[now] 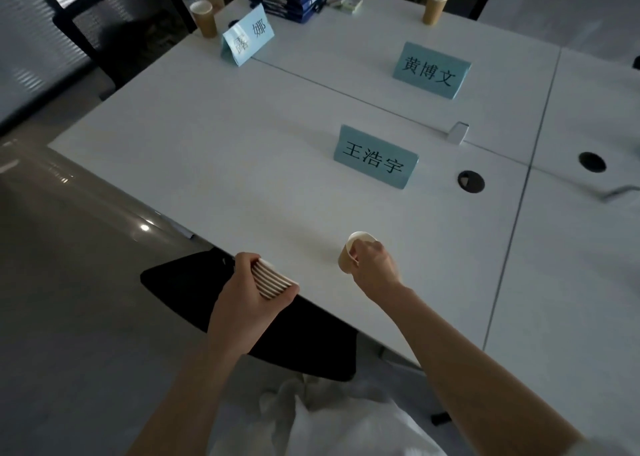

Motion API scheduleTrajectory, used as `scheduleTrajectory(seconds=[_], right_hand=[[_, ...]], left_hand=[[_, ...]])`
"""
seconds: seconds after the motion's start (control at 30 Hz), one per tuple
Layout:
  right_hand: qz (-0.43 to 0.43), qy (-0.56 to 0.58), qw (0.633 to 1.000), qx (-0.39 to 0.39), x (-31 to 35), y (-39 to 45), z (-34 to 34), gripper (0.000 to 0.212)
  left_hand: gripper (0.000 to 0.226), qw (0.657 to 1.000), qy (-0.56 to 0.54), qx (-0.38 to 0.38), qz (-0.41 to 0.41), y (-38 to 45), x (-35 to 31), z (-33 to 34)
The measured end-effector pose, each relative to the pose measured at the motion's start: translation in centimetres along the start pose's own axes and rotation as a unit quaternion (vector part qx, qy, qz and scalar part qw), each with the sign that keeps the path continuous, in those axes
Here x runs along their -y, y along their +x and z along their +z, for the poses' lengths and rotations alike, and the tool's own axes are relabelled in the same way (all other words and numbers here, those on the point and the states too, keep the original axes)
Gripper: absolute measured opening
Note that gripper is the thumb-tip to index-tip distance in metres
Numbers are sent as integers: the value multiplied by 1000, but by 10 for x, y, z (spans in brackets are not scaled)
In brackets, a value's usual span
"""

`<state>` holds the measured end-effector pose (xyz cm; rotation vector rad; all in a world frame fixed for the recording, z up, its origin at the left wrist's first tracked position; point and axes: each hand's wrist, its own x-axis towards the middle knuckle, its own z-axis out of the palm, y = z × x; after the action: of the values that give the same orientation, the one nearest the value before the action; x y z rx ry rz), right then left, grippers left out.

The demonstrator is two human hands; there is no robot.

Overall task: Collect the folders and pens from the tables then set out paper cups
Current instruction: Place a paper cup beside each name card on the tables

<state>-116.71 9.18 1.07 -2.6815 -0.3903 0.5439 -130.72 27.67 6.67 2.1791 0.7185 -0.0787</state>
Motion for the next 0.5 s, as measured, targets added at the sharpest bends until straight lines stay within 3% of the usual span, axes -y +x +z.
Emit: scheduleTrajectory(seconds=[0.27,0.4,0.5], right_hand=[[-20,16,1000,-5,7,6,6,24],[-6,163,986,-27,44,7,-11,12],[-22,282,957,71,84,5,-23,9]], left_hand=[[70,1000,12,13,-1,21,5,-6],[73,1000,19,12,-14,29,12,-13],[75,999,28,-2,-25,32,20,-21]])
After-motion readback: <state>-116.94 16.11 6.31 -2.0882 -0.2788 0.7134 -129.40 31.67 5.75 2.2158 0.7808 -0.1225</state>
